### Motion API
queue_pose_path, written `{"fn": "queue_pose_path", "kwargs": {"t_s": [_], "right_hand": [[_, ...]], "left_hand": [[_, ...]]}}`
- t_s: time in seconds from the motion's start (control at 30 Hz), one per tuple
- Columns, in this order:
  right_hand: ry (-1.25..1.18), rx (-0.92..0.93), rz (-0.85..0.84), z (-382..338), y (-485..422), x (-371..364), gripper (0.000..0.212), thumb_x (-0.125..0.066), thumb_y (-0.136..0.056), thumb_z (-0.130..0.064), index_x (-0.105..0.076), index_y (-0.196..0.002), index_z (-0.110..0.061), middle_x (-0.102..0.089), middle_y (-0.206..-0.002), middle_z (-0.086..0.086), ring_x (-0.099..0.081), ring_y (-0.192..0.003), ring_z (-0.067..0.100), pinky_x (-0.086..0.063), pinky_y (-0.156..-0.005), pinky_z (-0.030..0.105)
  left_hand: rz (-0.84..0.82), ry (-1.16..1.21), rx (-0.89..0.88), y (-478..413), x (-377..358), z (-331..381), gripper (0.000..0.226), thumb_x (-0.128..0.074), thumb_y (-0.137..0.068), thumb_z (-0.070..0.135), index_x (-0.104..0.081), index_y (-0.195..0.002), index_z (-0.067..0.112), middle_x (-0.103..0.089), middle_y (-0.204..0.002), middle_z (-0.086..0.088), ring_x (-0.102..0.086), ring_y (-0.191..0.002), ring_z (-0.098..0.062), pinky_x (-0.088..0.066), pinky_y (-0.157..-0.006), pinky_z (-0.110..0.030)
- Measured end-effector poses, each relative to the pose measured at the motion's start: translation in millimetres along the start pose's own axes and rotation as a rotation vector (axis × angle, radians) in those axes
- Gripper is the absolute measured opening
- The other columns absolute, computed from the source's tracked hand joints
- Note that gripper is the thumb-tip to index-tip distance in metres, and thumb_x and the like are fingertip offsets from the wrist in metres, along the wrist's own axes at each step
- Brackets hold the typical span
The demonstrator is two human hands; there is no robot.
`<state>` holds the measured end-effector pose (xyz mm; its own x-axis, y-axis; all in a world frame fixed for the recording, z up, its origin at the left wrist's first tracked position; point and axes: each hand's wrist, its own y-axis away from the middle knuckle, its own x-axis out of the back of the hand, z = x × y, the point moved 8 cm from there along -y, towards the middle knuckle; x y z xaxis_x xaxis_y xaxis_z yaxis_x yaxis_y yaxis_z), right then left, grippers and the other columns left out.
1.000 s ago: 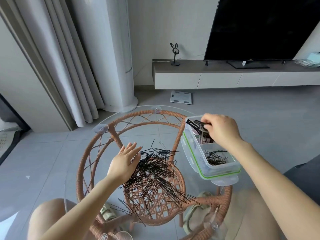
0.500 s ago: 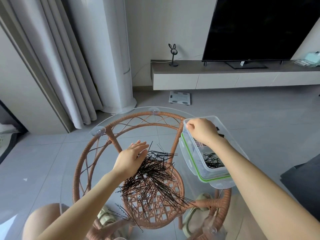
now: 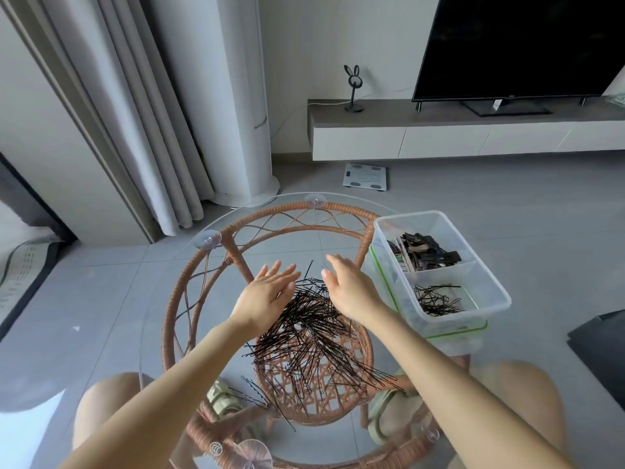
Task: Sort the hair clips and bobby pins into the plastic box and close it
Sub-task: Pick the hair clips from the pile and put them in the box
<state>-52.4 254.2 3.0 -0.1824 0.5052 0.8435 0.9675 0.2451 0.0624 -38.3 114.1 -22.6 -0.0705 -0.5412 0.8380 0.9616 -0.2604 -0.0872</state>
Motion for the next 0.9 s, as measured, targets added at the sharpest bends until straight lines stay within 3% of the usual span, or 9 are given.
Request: {"fn": "queue_pose_path", "kwargs": {"t_s": [0.07, 0.17, 0.33, 0.4, 0.47, 0.57, 0.63, 0.77, 0.9], "right_hand": [[0.109, 0.001, -0.008, 5, -4, -15, 0.047, -0.027, -0.099, -0.032, -0.027, -0.143, -0.014, -0.025, -0.153, 0.007, -0.016, -0.142, 0.027, -0.015, -0.116, 0.045], [0.072, 0.147, -0.018, -5, 6, -31, 0.043, -0.028, -0.1, -0.031, -0.034, -0.141, -0.018, -0.026, -0.153, 0.0, -0.009, -0.144, 0.023, -0.002, -0.116, 0.036], [-0.096, 0.266, -0.072, -11, 54, -28, 0.039, -0.032, -0.099, -0.028, -0.042, -0.137, -0.02, -0.037, -0.147, -0.005, -0.02, -0.14, 0.011, -0.007, -0.109, 0.019], [-0.216, 0.264, -0.118, -11, 73, -20, 0.038, -0.034, -0.099, -0.024, -0.044, -0.135, -0.019, -0.043, -0.143, -0.003, -0.031, -0.135, 0.008, -0.016, -0.11, 0.019], [-0.318, 0.237, -0.125, -6, 89, -7, 0.038, -0.035, -0.099, -0.025, -0.044, -0.135, -0.02, -0.045, -0.141, -0.005, -0.034, -0.132, 0.004, -0.024, -0.109, 0.019], [-0.24, 0.251, -0.05, 10, 114, 11, 0.044, -0.041, -0.095, -0.037, -0.039, -0.137, -0.026, -0.035, -0.143, -0.016, -0.021, -0.133, -0.008, -0.018, -0.109, 0.016], [-0.12, 0.283, -0.036, 23, 135, 13, 0.06, -0.042, -0.086, -0.055, -0.032, -0.14, -0.03, -0.024, -0.146, -0.02, -0.011, -0.136, -0.009, -0.015, -0.111, 0.021], [0.141, 0.276, -0.06, 46, 159, -4, 0.092, -0.038, -0.072, -0.075, -0.007, -0.146, -0.03, 0.003, -0.154, -0.009, 0.008, -0.142, 0.004, -0.001, -0.115, 0.027], [0.235, 0.197, -0.036, 40, 151, -25, 0.095, -0.017, -0.07, -0.082, 0.018, -0.142, -0.031, 0.02, -0.15, 0.002, 0.02, -0.139, 0.015, 0.015, -0.111, 0.027]], "left_hand": [[-0.006, 0.044, -0.027, 8, -1, 6, 0.04, -0.03, -0.099, 0.03, -0.047, -0.135, 0.019, -0.037, -0.147, 0.005, -0.018, -0.143, -0.013, -0.006, -0.119, -0.029], [-0.002, 0.158, -0.023, 19, 0, 11, 0.036, -0.035, -0.099, 0.026, -0.052, -0.13, 0.019, -0.044, -0.143, 0.005, -0.024, -0.141, -0.011, -0.011, -0.118, -0.026], [-0.027, 0.494, 0.152, 43, 0, 12, 0.03, -0.041, -0.097, 0.023, -0.065, -0.114, 0.02, -0.054, -0.135, 0.002, -0.035, -0.135, -0.009, -0.025, -0.11, -0.024], [-0.038, 0.562, 0.162, 54, 2, 17, 0.028, -0.042, -0.097, 0.025, -0.067, -0.108, 0.021, -0.059, -0.128, 0.005, -0.045, -0.129, -0.01, -0.032, -0.105, -0.021], [-0.022, 0.547, 0.171, 64, 9, 19, 0.028, -0.045, -0.095, 0.033, -0.065, -0.111, 0.022, -0.058, -0.129, 0.005, -0.048, -0.126, -0.012, -0.034, -0.107, -0.027], [0.007, 0.271, 0.123, 83, 23, 14, 0.042, -0.043, -0.09, 0.051, -0.055, -0.124, 0.03, -0.044, -0.142, 0.01, -0.03, -0.138, -0.009, -0.019, -0.115, -0.031], [-0.014, 0.097, 0.078, 103, 25, 9, 0.061, -0.034, -0.08, 0.069, -0.034, -0.135, 0.043, -0.026, -0.148, 0.016, -0.011, -0.143, -0.007, -0.003, -0.117, -0.033], [-0.112, -0.142, -0.022, 139, 6, 7, 0.095, -0.031, -0.059, 0.091, 0.011, -0.136, 0.055, 0.01, -0.154, 0.01, 0.02, -0.143, -0.013, 0.012, -0.116, -0.042], [-0.127, -0.273, -0.022, 140, -12, 11, 0.112, -0.036, -0.051, 0.094, 0.024, -0.135, 0.051, 0.024, -0.152, 0.005, 0.032, -0.138, -0.017, 0.018, -0.113, -0.044]]}}
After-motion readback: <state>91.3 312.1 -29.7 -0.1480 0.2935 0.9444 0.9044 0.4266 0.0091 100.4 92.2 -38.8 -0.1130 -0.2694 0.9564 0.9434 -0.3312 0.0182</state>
